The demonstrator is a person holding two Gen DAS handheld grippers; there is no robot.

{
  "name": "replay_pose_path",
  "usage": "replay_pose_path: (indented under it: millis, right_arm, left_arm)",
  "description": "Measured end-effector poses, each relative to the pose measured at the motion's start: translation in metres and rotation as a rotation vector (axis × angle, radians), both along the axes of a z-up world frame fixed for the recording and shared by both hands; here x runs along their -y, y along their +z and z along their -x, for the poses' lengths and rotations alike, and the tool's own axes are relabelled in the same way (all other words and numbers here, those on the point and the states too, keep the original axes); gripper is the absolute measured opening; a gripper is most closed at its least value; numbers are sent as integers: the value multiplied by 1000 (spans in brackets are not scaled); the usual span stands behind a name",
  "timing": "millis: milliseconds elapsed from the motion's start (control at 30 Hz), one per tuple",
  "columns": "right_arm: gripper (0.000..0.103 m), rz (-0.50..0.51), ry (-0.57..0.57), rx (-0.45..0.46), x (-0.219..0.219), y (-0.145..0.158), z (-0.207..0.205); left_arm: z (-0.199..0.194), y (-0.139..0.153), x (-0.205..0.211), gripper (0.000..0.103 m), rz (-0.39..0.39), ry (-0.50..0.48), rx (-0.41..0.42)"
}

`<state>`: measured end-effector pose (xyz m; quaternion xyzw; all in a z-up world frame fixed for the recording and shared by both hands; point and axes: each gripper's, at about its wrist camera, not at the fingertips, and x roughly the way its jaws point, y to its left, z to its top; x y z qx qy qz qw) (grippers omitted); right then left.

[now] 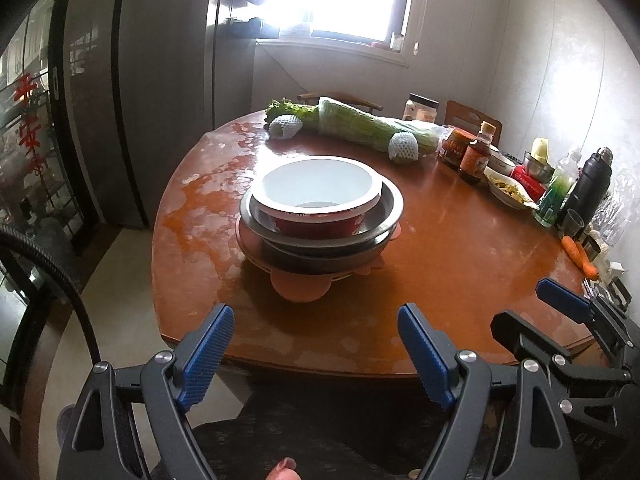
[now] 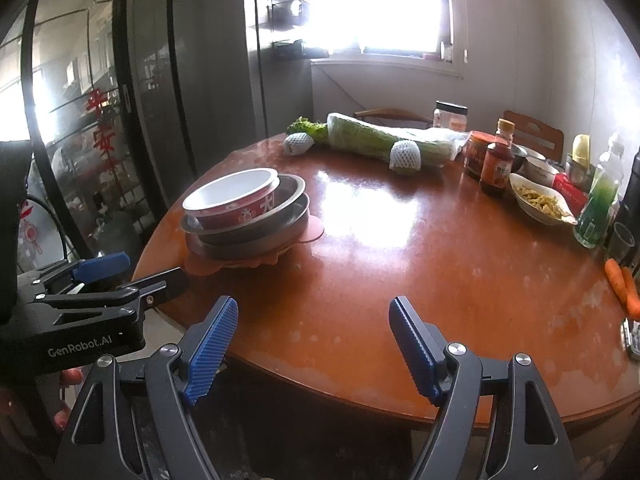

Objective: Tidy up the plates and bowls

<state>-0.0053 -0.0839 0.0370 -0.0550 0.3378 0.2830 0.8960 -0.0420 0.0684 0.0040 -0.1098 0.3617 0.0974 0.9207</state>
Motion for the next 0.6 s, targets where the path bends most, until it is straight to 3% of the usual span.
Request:
replay_pose_path:
  millis: [600]
  right_arm:
    - [79, 10, -9, -6, -1, -3, 0]
  left_arm:
    - [-1, -2, -1, 84, -7, -1, -7]
